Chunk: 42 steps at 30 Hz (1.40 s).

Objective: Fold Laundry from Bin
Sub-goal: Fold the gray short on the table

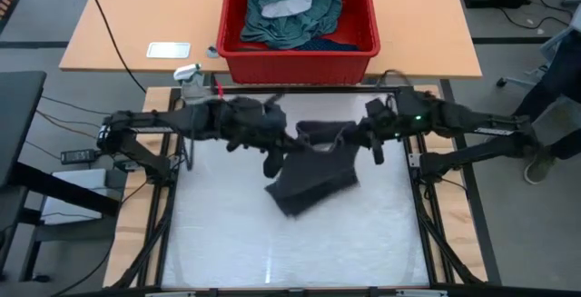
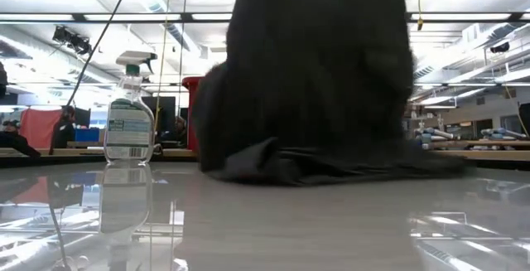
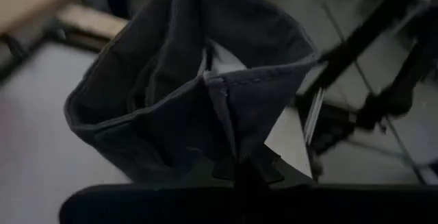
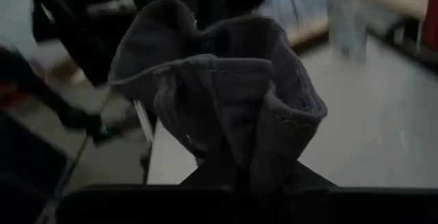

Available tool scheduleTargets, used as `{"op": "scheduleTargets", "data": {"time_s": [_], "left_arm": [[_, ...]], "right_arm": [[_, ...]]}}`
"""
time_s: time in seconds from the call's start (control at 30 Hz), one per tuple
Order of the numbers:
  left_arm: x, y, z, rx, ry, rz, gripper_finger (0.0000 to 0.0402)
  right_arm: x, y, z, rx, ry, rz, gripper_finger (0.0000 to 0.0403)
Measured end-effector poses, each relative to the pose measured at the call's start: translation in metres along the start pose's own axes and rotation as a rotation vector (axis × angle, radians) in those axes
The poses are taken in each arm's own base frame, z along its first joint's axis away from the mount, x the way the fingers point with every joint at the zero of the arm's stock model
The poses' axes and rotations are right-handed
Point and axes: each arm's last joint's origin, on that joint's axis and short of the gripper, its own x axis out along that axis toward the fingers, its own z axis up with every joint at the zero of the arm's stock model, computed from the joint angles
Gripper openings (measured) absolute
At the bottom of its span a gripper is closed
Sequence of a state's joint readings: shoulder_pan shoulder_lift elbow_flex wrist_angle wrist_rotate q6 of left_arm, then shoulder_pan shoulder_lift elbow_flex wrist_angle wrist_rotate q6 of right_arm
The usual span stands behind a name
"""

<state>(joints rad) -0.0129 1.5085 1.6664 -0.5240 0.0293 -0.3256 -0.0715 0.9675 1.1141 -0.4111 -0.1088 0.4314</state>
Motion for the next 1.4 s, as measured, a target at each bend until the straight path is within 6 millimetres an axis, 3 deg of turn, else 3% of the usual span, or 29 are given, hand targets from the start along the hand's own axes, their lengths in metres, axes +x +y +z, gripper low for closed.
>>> {"op": "scheduleTargets", "data": {"time_s": [0.17,0.37,0.5,0.6,0.7,0.77,0.87,1.03,1.13,1.3,1.4], "left_arm": [[-0.018,0.004,0.022,0.06,-0.059,0.06,0.0001],[-0.025,0.033,0.031,0.116,-0.052,0.179,0.0001],[-0.034,0.051,0.046,0.186,-0.115,0.235,0.0001],[-0.052,0.046,0.067,0.214,-0.211,0.237,0.0003],[-0.06,0.034,0.07,0.224,-0.205,0.205,0.0004],[-0.053,0.029,0.06,0.197,-0.147,0.184,0.0005],[-0.025,0.025,0.033,0.117,-0.032,0.159,0.0005],[0.027,0.013,-0.04,-0.051,0.194,0.129,0.0007],[0.048,0.004,-0.08,-0.174,0.262,0.12,0.0007],[0.061,-0.007,-0.122,-0.321,0.296,0.096,0.0008],[0.065,-0.005,-0.133,-0.351,0.294,0.096,0.0008]], "right_arm": [[-0.009,-0.006,0.012,-0.079,-0.109,-0.026,0.0025],[-0.012,-0.03,0.023,-0.218,-0.16,-0.18,0.0025],[-0.021,-0.037,0.05,-0.33,-0.228,-0.28,0.0025],[-0.036,-0.027,0.074,-0.363,-0.286,-0.277,0.0025],[-0.041,-0.02,0.075,-0.288,-0.177,-0.232,0.0025],[-0.035,-0.022,0.065,-0.157,-0.063,-0.211,0.0025],[-0.023,-0.024,0.036,0.016,0.122,-0.218,0.0025],[0.008,-0.019,-0.029,0.215,0.368,-0.22,0.0025],[0.022,-0.012,-0.066,0.313,0.461,-0.198,0.0025],[0.041,-0.003,-0.117,0.443,0.509,-0.151,0.0024],[0.046,-0.006,-0.134,0.489,0.492,-0.166,0.0024]]}}
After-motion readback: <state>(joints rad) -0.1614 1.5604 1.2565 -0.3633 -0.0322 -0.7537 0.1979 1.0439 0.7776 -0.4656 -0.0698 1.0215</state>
